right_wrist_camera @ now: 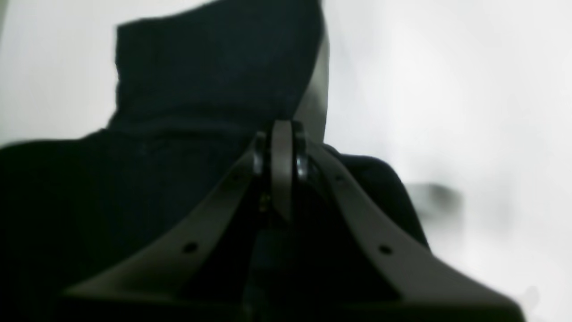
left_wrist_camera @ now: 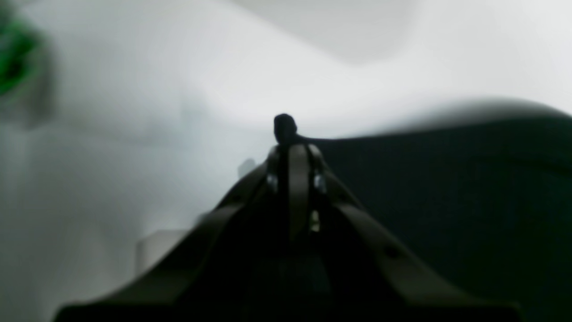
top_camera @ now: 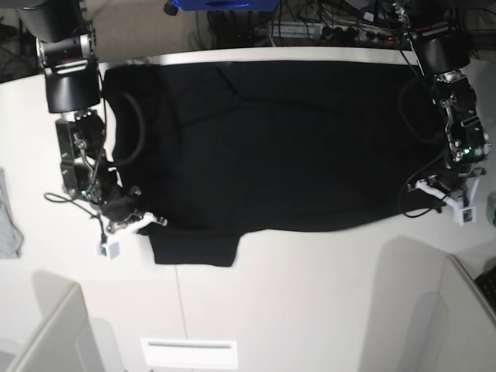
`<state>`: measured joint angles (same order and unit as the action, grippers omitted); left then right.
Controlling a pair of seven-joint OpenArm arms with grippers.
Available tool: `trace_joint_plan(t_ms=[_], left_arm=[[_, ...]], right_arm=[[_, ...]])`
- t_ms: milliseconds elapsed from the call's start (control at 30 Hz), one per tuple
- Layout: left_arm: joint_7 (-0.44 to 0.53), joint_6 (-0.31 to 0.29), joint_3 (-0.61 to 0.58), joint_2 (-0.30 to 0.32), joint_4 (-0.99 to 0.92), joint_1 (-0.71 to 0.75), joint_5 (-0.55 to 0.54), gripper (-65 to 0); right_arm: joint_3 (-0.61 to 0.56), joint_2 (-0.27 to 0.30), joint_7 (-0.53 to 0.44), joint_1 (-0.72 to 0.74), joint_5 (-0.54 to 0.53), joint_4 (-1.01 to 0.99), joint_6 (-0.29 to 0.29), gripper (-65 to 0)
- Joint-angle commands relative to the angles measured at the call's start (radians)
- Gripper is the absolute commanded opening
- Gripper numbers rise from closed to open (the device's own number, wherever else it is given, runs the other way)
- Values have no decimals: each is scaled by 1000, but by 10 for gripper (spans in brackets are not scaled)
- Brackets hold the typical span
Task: Fold the T-shirt properly
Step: 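Fold the hem half up over the collar half with both grippers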
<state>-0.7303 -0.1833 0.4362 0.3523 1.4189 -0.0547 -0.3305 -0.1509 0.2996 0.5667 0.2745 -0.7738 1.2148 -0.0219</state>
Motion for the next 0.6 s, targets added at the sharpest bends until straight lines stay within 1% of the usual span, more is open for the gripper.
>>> trace_joint_plan(t_ms=[0, 133, 200, 267, 367, 567], left_arm=[[22, 5, 13, 20, 41, -9, -5, -650], [22, -5, 19, 20, 125, 45, -5, -650], [15, -46, 23, 18, 159, 65, -5, -650], [-31, -66, 26, 18, 176, 74, -5, -650], [-65, -74, 26, 17, 204, 95, -5, -650], [-73, -75, 26, 21, 282, 160, -6, -650]], right_arm=[[20, 14, -17, 10, -6, 36, 4, -650], [40, 14, -14, -22, -6, 92, 4, -650], [40, 14, -14, -39, -6, 107, 4, -650], [40, 14, -14, -54, -6, 122, 4, -650], [40, 14, -14, -80, -6, 144, 4, -650], [41, 16, -12, -140, -6, 207, 4, -650]])
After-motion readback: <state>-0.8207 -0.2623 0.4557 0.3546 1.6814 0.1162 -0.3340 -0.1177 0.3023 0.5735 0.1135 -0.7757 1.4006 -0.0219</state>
